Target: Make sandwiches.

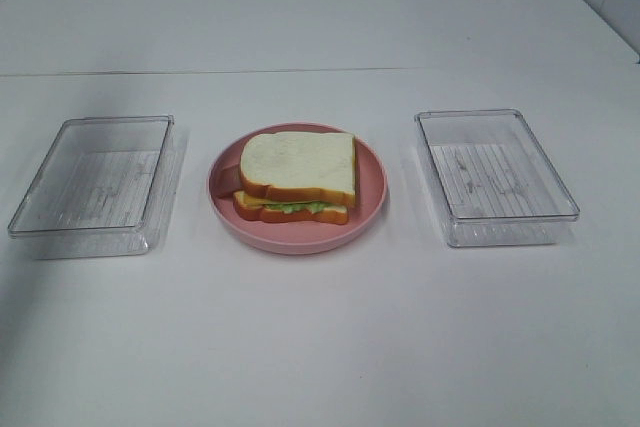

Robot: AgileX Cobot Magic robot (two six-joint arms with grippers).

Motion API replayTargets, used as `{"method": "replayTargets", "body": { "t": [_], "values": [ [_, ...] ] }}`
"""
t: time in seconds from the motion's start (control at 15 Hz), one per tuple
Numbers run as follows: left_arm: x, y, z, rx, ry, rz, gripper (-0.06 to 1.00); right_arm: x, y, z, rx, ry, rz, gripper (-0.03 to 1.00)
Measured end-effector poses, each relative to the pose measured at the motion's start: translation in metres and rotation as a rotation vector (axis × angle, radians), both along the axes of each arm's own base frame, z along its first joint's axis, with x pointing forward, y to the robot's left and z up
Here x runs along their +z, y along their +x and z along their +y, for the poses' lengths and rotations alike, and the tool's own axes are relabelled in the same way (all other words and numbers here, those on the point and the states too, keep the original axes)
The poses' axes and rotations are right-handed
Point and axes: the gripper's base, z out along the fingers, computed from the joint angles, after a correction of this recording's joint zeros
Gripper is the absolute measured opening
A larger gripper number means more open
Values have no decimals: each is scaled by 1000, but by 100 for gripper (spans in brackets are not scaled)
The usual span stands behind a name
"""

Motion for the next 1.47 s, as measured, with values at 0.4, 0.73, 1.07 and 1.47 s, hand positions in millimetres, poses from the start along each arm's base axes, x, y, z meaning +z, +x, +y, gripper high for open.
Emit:
{"method": "replayTargets", "body": {
  "t": [0.4,0.73,1.07,1.47],
  "values": [
    [16,-89,-11,-9,-13,34,89,0,0,0,0,0,0,88],
    [20,-242,-28,18,0,-153,89,0,0,0,0,0,0,88],
    [21,-346,-39,14,37,-435,89,0,0,0,0,0,0,88],
    [7,-433,-44,24,120,-751,89,0,0,0,0,0,0,88]
  ]
}}
